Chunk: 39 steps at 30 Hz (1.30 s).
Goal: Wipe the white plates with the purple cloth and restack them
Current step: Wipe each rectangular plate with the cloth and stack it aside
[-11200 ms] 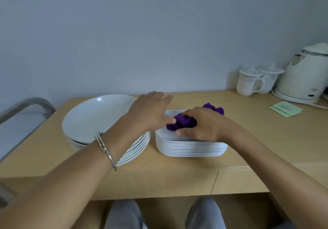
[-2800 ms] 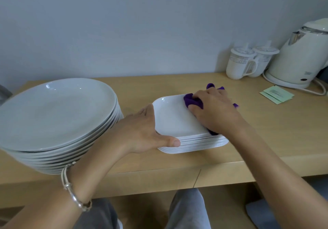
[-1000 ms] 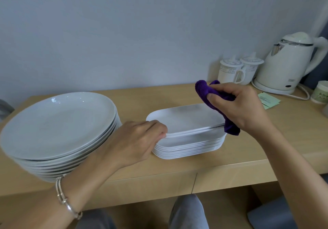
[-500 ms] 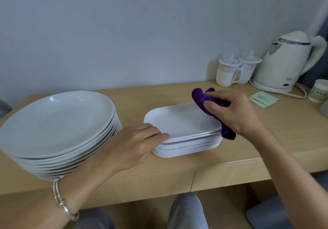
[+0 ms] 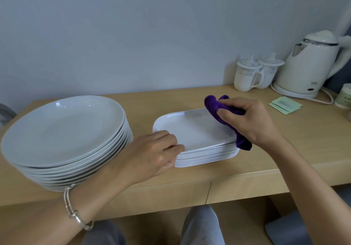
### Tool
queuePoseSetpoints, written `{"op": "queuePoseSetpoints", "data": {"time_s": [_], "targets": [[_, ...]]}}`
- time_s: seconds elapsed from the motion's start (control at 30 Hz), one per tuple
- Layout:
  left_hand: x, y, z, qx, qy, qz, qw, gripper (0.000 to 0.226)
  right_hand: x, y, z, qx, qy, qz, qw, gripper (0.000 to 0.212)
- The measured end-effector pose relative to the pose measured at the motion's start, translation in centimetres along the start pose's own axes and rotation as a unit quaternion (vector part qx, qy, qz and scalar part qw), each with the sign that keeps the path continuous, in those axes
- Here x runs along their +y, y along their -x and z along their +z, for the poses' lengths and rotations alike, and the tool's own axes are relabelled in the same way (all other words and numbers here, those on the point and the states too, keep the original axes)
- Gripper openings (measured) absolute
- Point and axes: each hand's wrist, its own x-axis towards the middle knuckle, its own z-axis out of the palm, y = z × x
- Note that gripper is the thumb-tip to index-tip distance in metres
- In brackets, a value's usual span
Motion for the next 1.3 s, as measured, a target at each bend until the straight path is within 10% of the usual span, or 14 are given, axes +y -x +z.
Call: {"op": "queuePoseSetpoints", "data": {"time_s": [0.3,0.43,0.6,0.77,0.83,1.07,1.13,1.3], "targets": [[0.0,-2.7,-2.5,0.092,0.113,-0.213,0.966,0.02,-2.6,-0.1,-1.5,0.138,-0.022,-0.076,0.987,0.025],[-0.9,-6.2,-4.1,0.142,0.31,-0.38,0.86,0.022,-4.6,-0.3,-2.3,0.22,-0.032,-0.135,0.966,0.021],[-2.0,-8.7,-3.4,0.205,0.545,-0.518,0.627,0.026,-4.5,-0.2,-1.8,0.172,0.042,-0.153,0.972,0.015],[-3.2,-8.2,-1.2,0.133,0.535,-0.601,0.579,0.02,-2.7,-0.8,0.2,0.046,0.108,-0.093,0.989,0.011],[-3.6,-7.5,-0.4,0.113,0.519,-0.61,0.588,0.021,-1.9,-1.0,1.2,-0.001,0.124,-0.068,0.99,0.012],[-2.7,-6.3,0.4,-0.002,0.266,-0.526,0.808,0.038,-1.0,-1.3,3.3,-0.03,0.163,-0.032,0.986,0.017],[-2.0,-5.3,0.8,-0.022,0.281,-0.498,0.82,0.03,-0.8,-1.3,3.5,-0.024,0.169,-0.032,0.985,0.016],[-1.5,-1.5,2.1,-0.029,0.334,-0.438,0.834,0.104,-0.1,-0.7,4.4,0.02,0.159,-0.018,0.987,0.02]]}}
